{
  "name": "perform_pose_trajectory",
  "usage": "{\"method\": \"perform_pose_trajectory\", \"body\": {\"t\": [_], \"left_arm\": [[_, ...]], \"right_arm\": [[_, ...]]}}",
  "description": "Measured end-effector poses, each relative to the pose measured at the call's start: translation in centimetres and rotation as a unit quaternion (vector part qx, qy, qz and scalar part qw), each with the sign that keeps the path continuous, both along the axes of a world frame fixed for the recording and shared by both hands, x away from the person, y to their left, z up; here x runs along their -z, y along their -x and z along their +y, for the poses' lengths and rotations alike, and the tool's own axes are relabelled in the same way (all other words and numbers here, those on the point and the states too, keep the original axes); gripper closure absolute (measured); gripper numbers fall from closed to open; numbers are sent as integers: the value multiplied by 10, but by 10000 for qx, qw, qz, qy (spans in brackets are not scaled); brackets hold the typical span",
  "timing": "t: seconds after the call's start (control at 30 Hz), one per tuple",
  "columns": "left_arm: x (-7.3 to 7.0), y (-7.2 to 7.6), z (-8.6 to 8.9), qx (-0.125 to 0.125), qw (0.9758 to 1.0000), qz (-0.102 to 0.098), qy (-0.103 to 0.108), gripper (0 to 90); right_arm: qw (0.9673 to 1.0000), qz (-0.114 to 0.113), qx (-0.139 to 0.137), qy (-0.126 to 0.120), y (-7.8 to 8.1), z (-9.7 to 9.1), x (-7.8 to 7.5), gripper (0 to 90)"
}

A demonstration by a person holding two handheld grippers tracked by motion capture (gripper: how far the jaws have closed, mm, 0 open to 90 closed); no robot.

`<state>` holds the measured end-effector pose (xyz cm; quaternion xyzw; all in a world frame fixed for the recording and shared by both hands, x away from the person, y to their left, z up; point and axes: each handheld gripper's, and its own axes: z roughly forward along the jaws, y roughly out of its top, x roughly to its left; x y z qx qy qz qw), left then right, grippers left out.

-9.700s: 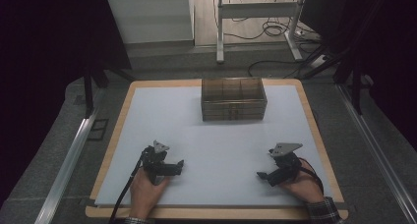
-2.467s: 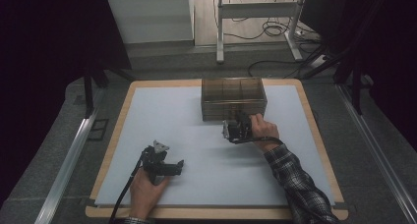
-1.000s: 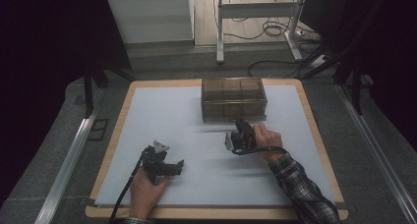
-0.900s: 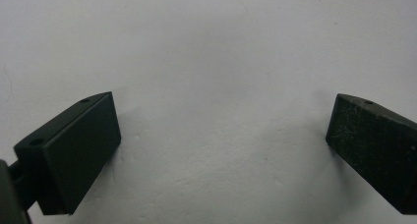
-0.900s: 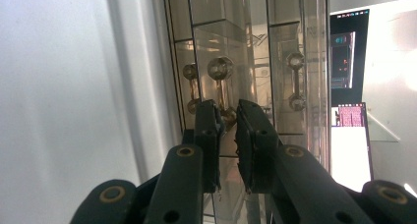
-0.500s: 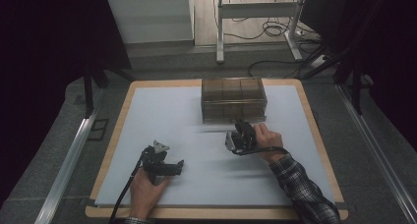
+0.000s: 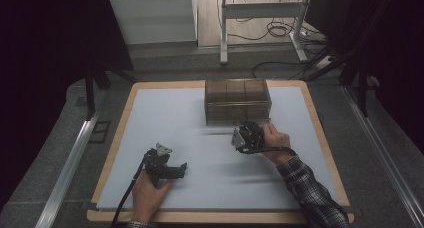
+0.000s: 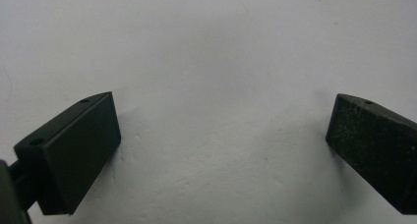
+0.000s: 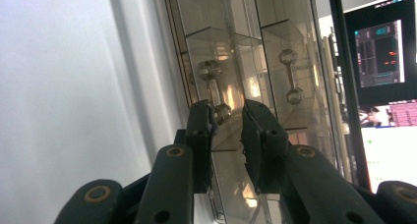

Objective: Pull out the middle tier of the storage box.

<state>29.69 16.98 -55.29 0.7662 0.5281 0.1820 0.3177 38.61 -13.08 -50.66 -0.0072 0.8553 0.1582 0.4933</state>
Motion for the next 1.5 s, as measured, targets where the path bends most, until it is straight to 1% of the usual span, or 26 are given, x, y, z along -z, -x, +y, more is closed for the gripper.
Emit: {"method": "perform_pose_trajectory", "body": {"t": [0.23,0.27,0.33,0.37,0.47,0.57,0.6,0.63,0.7,0.87,0.93,0.97,1.0,1.03,1.07,1.1,1.13,1.17,1.2,1.23,1.3,1.33,1.37,1.4,1.43,1.5], "left_arm": [[0,0,0,-4,10000,-8,11,0],[0,0,0,-23,10000,-20,34,0],[0,0,0,-22,10000,-18,29,0],[0,0,0,-23,10000,-18,31,0],[0,0,0,-23,10000,-19,31,0],[0,0,0,-24,10000,-19,31,0],[0,0,0,-24,10000,-19,30,0],[0,0,0,-18,10000,-23,20,0],[0,0,0,-11,10000,-25,20,0],[0,0,0,10,10000,-11,-4,0],[0,0,0,11,10000,-10,-5,0],[0,0,0,11,10000,-9,-5,0],[0,0,0,11,10000,-9,-4,0],[0,0,0,11,10000,-9,-5,0],[0,0,0,11,10000,-9,-5,0],[0,0,0,12,10000,-9,-6,0],[0,0,0,13,10000,-9,-6,0],[0,0,0,0,10000,-4,6,0],[0,0,0,1,10000,-4,5,0],[0,0,0,1,10000,-4,5,0],[0,0,0,1,10000,-4,5,0],[0,0,0,1,10000,-4,5,0],[0,0,0,1,10000,-4,5,0],[0,0,0,1,10000,-4,4,0],[0,0,0,1,10000,-4,4,0],[0,0,0,0,10000,-3,5,0]], "right_arm": [[9999,158,-24,-58,-1,-2,-5,725],[9996,266,-41,-121,-2,-4,-8,722],[9995,292,-52,-141,-3,-4,-9,720],[9990,399,-44,-217,-3,-5,-11,715],[9987,450,-76,-225,-3,-6,-14,712],[9970,671,-166,-336,-5,-8,-19,706],[9970,671,-166,-336,-5,-8,-19,706],[9961,765,-185,-389,-6,-9,-21,703],[9958,802,-197,-396,-7,-10,-22,701],[9916,1138,-321,-522,-11,-14,-28,696],[9906,1215,-326,-539,-13,-16,-29,696],[9886,1345,-349,-577,-16,-18,-31,696],[9886,1345,-349,-577,-16,-18,-31,696],[9858,1495,-348,-686,-18,-21,-34,696],[9858,1495,-348,-686,-18,-21,-34,696],[9843,1570,-369,-723,-20,-23,-35,696],[9813,1701,-375,-822,-22,-25,-37,696],[9771,1884,-400,-908,-26,-28,-40,695],[9745,1982,-429,-961,-28,-29,-41,695],[9745,1982,-429,-961,-28,-29,-41,695],[9695,2179,-451,-1032,-32,-32,-43,695],[9644,2350,-514,-1096,-37,-36,-46,695],[9644,2350,-514,-1096,-37,-36,-46,695],[9615,2448,-496,-1149,-40,-39,-48,695],[9615,2448,-496,-1149,-40,-39,-48,695],[9598,2518,-501,-1136,-45,-42,-51,695]]}}
